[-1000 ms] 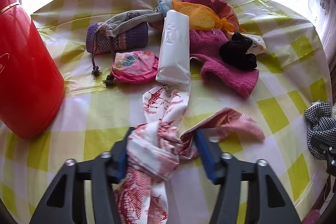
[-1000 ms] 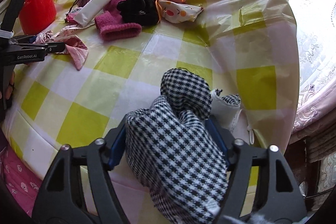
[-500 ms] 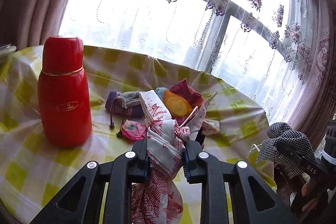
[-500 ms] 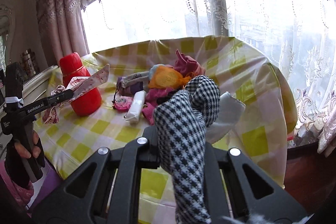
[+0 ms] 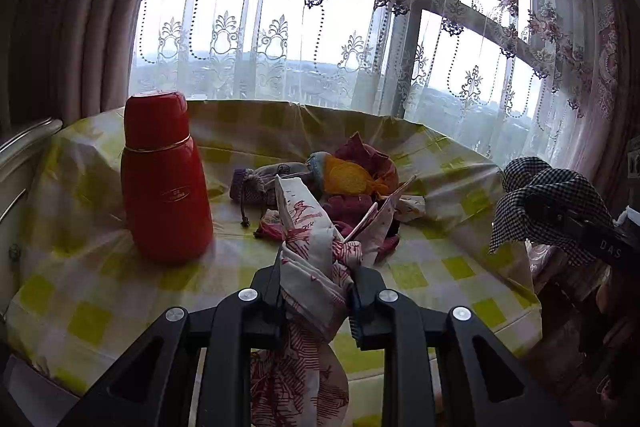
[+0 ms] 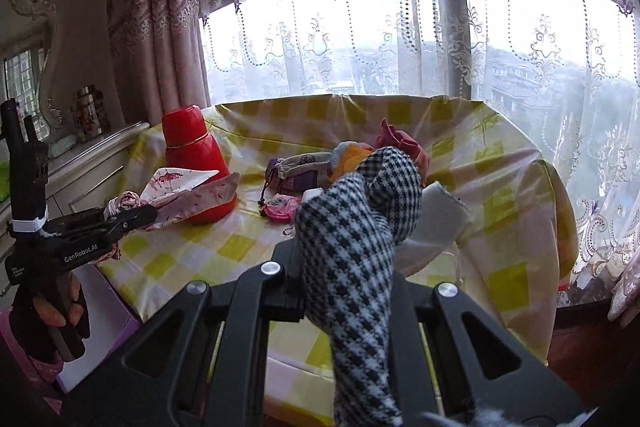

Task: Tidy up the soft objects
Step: 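Carry both held cloths with both tools over to the purple-rimmed white box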

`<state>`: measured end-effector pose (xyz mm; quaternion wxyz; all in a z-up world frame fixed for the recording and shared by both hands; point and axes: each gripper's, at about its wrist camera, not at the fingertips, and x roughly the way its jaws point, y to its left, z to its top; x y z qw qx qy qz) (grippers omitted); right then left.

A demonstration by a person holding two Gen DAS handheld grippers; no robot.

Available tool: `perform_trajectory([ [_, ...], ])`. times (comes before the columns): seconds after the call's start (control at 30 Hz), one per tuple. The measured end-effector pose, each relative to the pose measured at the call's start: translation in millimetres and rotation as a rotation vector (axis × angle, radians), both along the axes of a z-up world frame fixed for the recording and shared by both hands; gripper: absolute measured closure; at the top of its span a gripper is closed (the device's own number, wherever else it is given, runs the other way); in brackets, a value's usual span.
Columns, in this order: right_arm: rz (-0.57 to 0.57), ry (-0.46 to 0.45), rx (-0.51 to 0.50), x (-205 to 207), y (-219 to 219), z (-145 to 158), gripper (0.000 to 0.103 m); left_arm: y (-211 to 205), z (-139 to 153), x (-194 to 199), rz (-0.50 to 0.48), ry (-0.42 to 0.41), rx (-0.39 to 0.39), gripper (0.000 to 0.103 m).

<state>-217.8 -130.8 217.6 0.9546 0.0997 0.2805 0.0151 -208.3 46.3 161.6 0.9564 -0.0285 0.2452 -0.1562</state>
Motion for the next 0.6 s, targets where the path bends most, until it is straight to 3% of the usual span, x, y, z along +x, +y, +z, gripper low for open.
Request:
perform_trajectory([
  [0.27, 0.157, -0.030, -0.050, 5.0, 57.9, 14.7, 0.090, 44.0, -0.2, -53.5, 0.046, 0.003, -0.016, 0.078],
  [0.43, 0.287, -0.044, -0.087, 5.4, 104.2, 19.6, 0.090, 94.5, -11.0, -86.7, 0.160, 0.015, -0.076, 0.078],
  [0.6, 0.445, -0.039, -0.089, 8.9, 155.1, 19.1, 0.090, 135.8, -17.3, -113.3, 0.298, 0.010, -0.069, 0.078],
])
